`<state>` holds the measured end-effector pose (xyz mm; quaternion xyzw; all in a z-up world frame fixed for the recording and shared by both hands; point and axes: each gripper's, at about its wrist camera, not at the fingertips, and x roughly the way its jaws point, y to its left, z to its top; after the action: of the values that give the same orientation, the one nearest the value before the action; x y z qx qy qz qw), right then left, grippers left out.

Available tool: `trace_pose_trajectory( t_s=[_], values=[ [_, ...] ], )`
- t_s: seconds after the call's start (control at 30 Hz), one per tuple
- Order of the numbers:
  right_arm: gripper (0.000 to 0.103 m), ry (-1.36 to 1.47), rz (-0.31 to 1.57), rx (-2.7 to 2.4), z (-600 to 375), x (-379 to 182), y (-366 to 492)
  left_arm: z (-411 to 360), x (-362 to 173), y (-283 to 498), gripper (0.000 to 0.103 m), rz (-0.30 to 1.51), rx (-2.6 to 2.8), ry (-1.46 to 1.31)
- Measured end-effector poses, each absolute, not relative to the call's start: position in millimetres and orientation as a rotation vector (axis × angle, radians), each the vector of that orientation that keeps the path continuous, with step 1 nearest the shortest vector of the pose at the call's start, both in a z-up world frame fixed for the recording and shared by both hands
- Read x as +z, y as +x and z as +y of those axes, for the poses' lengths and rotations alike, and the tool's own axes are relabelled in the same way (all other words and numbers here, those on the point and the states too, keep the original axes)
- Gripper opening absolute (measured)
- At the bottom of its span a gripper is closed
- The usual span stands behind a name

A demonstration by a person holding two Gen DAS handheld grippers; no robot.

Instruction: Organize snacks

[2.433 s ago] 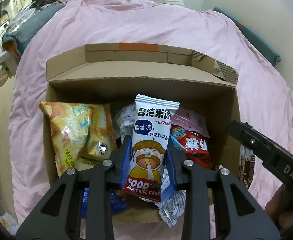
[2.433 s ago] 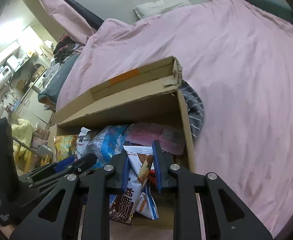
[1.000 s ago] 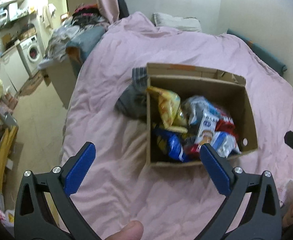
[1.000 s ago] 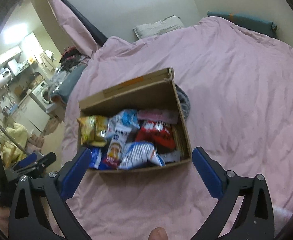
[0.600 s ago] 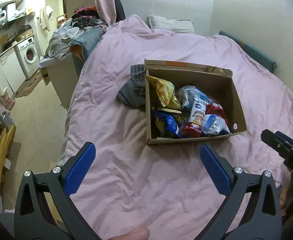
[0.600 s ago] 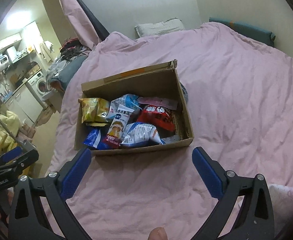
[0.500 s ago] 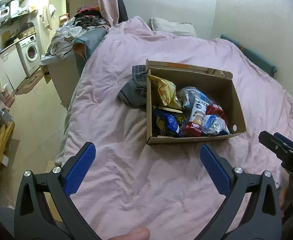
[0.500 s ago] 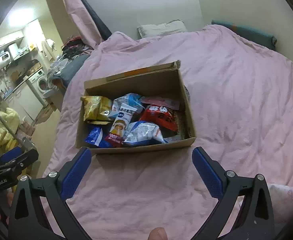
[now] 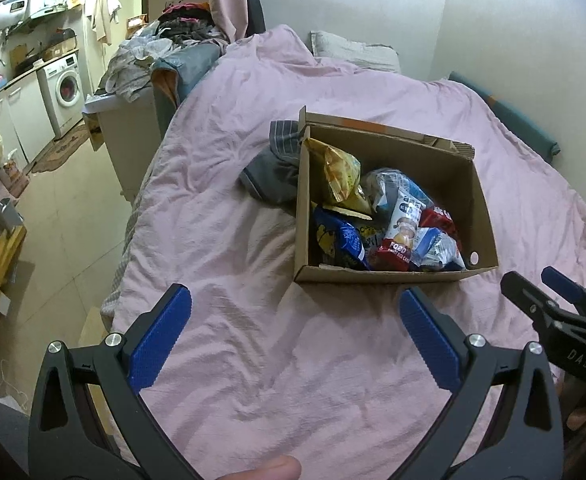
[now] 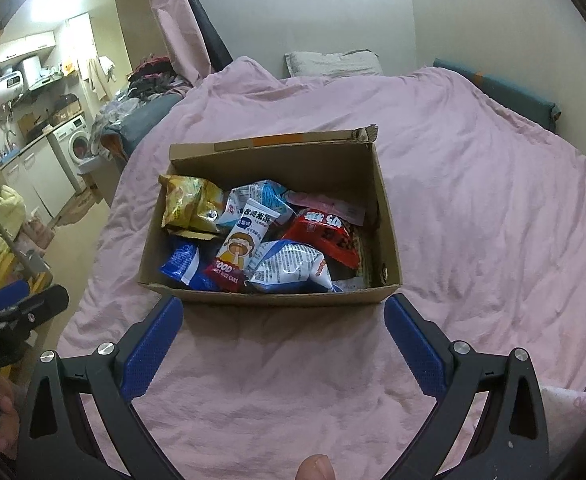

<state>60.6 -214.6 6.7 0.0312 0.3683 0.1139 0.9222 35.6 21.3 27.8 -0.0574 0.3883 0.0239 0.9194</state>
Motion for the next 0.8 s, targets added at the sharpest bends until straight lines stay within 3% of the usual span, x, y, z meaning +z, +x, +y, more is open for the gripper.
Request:
trace_pose_trajectory(
  t_s=[0.8],
  values=[
    [0.103, 0.049, 0.751, 0.215, -215.9, 7.7, 60.1, 21.1, 25.9, 36.2, 0.103, 0.807, 0.047, -0.124]
  ],
)
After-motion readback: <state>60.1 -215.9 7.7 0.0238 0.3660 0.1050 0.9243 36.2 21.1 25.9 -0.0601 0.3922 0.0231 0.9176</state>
